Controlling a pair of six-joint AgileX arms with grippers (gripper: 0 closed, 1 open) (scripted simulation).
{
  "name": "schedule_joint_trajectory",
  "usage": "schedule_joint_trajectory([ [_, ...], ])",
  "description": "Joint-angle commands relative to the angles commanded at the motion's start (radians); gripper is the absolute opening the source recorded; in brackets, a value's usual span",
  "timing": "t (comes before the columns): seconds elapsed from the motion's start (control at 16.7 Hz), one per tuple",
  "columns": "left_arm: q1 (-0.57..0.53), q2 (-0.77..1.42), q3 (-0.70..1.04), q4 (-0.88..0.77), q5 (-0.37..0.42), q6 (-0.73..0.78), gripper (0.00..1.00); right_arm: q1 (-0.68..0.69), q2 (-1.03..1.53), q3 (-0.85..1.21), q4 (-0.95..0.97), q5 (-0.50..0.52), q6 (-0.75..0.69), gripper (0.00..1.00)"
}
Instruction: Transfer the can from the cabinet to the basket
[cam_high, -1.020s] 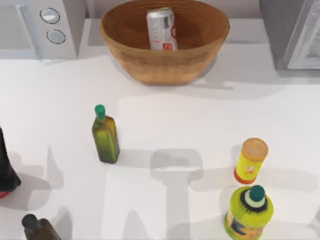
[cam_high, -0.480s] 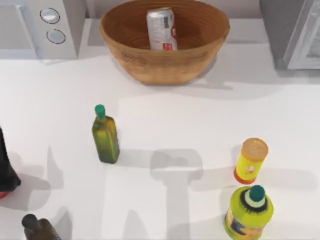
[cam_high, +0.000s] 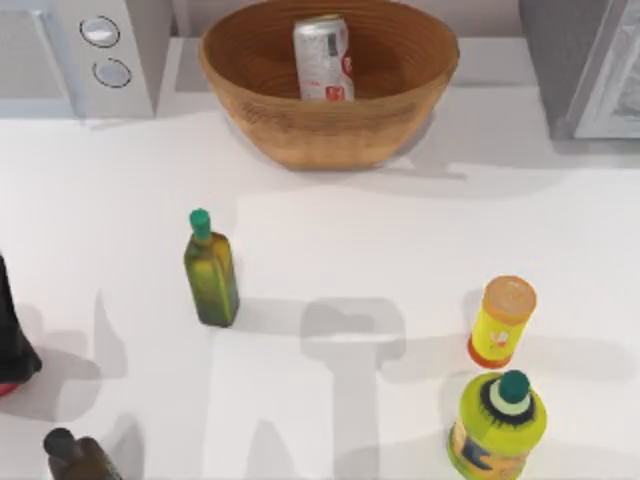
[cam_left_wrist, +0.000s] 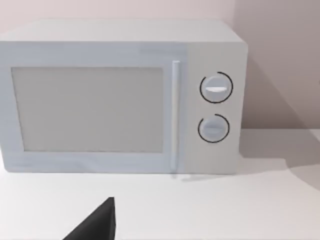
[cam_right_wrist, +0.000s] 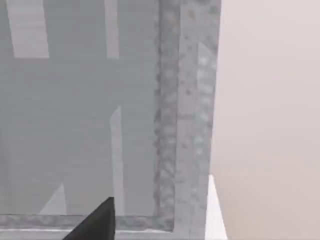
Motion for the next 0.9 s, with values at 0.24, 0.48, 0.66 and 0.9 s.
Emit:
schedule_joint_trajectory([
  [0.24, 0.0, 0.0, 0.0, 0.0, 0.0, 0.0, 1.0, -0.012, -0.03, 0.304, -0.363, -0.015, 0.0, 1.0],
  [0.48, 0.0, 0.0, 0.0, 0.0, 0.0, 0.0, 1.0, -0.014, -0.08, 0.632, -0.774, -0.019, 0.0, 1.0],
  [0.66, 0.0, 0.0, 0.0, 0.0, 0.0, 0.0, 1.0, -0.009, -0.124, 0.847, -1.039, -0.015, 0.0, 1.0],
  [0.9, 0.0, 0.0, 0.0, 0.0, 0.0, 0.0, 1.0, 0.002, -0.177, 1.048, -1.257, -0.005, 0.0, 1.0],
])
